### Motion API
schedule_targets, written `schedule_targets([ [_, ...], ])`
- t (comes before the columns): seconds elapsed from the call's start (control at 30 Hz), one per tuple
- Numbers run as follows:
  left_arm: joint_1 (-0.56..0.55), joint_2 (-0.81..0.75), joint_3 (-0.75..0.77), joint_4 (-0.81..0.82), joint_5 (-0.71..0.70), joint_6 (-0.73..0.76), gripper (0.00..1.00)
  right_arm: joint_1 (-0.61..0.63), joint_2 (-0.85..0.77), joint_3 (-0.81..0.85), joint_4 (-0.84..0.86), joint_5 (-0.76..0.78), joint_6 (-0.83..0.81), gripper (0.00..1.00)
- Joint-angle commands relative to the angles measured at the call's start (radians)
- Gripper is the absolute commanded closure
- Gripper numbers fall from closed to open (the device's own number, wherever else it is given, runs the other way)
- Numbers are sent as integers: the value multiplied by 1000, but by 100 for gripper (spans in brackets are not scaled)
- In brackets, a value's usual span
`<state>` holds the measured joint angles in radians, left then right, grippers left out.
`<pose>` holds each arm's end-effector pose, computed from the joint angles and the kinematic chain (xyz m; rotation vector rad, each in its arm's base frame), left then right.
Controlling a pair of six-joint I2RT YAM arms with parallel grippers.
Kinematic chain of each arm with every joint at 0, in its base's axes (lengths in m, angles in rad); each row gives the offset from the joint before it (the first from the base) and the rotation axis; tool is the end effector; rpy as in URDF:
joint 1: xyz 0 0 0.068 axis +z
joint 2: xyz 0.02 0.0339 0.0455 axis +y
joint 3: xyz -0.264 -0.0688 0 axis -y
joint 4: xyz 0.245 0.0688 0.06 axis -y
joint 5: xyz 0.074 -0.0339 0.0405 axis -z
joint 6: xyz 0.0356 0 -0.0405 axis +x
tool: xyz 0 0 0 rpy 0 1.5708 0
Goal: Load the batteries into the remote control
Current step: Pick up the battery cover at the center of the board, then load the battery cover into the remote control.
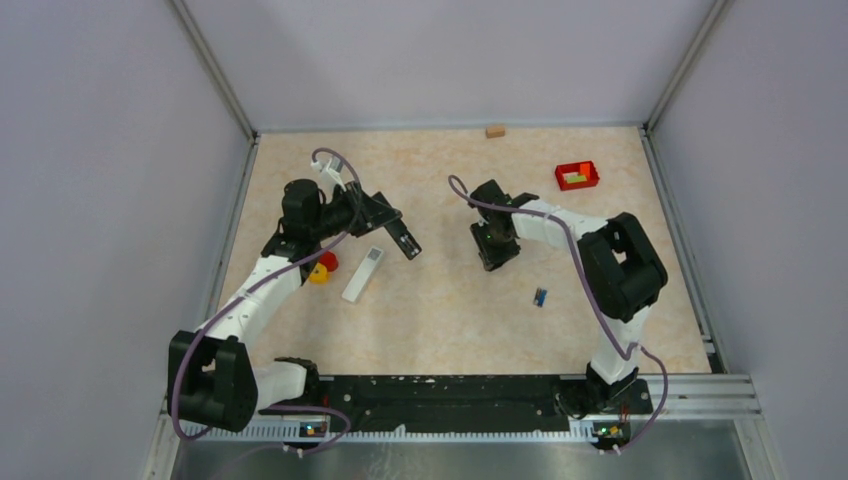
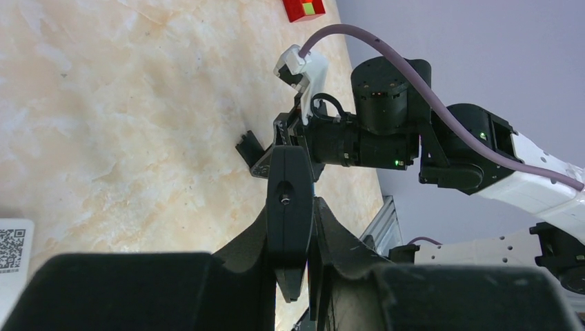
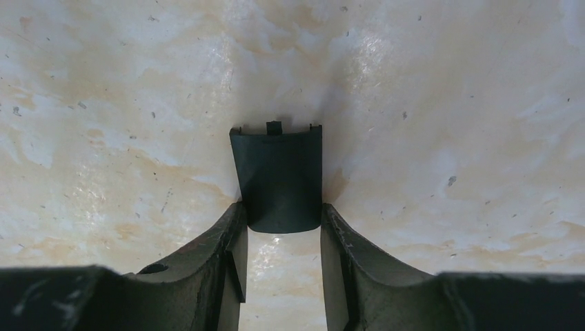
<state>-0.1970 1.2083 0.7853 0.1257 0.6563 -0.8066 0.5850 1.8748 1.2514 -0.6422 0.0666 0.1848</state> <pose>0.2626 -0.0746 0.2845 -0.1171 2.0115 -1.2782 0.3063 0.2001 0.1666 -0.5489 2.7794 0.0761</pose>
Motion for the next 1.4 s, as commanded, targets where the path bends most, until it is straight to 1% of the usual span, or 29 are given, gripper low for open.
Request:
schedule_targets([
  [0.0,0,-12,-4,57,49,10,100,3,-65,-16,51,16,3,71],
  [0.13,-20,13,-9,71,45,11,100,3,-152,-33,65,-19,-2,71],
  [0.27,-62,55,-9,99,22,3,100,3,-252,-79,85,-76,-16,71],
  [0.4,-102,96,-5,151,-13,-1,100,14,-369,-147,136,-177,-45,72],
  [0.53,-134,121,-12,235,-53,6,100,64,-513,-224,216,-252,-72,72],
  [0.7,-154,159,-17,341,-76,-22,100,158,-622,-255,273,-225,-101,72],
  [0.77,-162,180,-11,378,-68,-39,100,190,-638,-252,280,-199,-112,73],
  [0.87,-173,208,6,382,-65,-33,100,233,-646,-239,284,-134,-125,73],
  [1.13,-181,209,-9,405,-63,-30,100,264,-569,-140,211,-17,-121,73],
  [1.37,-188,215,-29,439,-33,-23,100,311,-496,-123,280,-10,-94,73],
])
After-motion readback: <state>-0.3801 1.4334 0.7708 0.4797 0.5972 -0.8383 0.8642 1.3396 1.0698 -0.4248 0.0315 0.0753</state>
